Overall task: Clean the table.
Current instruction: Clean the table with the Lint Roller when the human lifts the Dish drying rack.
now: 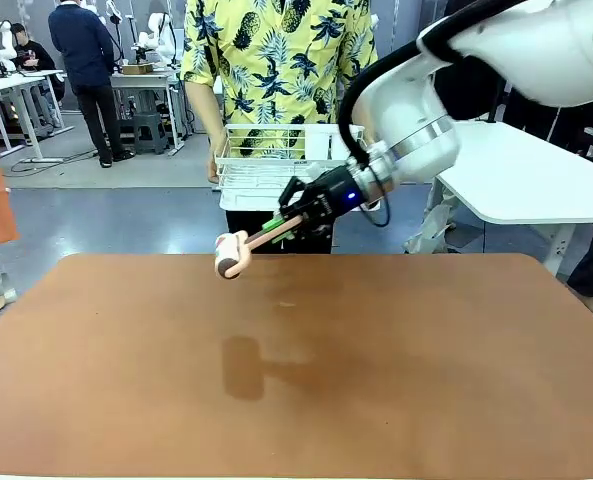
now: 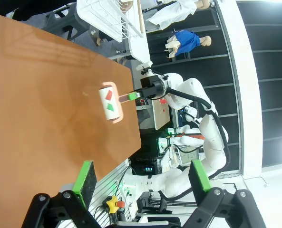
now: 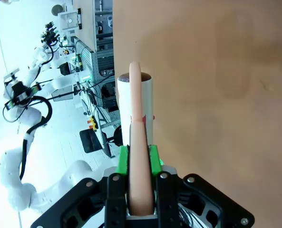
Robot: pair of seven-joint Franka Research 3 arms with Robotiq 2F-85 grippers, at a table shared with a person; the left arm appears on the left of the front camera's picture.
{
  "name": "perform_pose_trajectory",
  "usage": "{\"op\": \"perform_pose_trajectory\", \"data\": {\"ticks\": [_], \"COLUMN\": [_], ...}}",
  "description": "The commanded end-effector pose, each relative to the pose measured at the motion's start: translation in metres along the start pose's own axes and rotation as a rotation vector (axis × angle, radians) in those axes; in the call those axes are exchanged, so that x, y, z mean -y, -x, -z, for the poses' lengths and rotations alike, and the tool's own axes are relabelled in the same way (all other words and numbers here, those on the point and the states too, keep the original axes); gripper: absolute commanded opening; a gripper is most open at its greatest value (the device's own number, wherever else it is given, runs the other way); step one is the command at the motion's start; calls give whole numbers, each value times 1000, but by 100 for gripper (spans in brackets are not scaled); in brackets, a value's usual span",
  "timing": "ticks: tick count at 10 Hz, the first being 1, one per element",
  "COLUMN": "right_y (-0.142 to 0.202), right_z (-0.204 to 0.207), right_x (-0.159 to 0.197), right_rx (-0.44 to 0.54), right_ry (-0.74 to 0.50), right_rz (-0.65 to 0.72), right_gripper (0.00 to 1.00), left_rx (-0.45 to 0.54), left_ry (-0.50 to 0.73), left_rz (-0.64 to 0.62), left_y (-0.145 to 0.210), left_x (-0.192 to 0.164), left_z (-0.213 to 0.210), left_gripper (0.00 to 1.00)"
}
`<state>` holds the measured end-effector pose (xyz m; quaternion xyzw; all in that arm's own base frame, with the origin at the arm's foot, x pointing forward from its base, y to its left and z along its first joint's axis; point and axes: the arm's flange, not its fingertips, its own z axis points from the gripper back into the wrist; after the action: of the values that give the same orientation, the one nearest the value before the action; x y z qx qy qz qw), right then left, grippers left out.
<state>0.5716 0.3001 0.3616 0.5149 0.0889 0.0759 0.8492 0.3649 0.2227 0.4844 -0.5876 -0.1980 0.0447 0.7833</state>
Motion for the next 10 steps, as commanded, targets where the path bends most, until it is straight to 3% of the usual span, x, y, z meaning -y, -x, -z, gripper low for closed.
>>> {"op": "perform_pose_trajectory", "data": {"ticks": [1,3,6,7,10], "right_y": [34,51,78,88,124], "right_z": [-47,-89,-137,-154,-202], "right_x": [5,16,25,22,-8], "right_rx": [12,22,-40,-21,86], "right_ry": [-23,-33,50,93,358], "right_rz": [-58,-90,-130,-135,-58], "right_gripper": [21,21,21,21,21], "left_rx": [5,5,5,5,5], "left_ry": [10,10,10,10,10], "left_rz": [7,7,7,7,7], "left_y": [1,1,1,1,1], "left_x": [3,3,3,3,3], "left_z": [-3,-3,-3,-3,-3], "left_gripper": [100,100,100,100,100]}}
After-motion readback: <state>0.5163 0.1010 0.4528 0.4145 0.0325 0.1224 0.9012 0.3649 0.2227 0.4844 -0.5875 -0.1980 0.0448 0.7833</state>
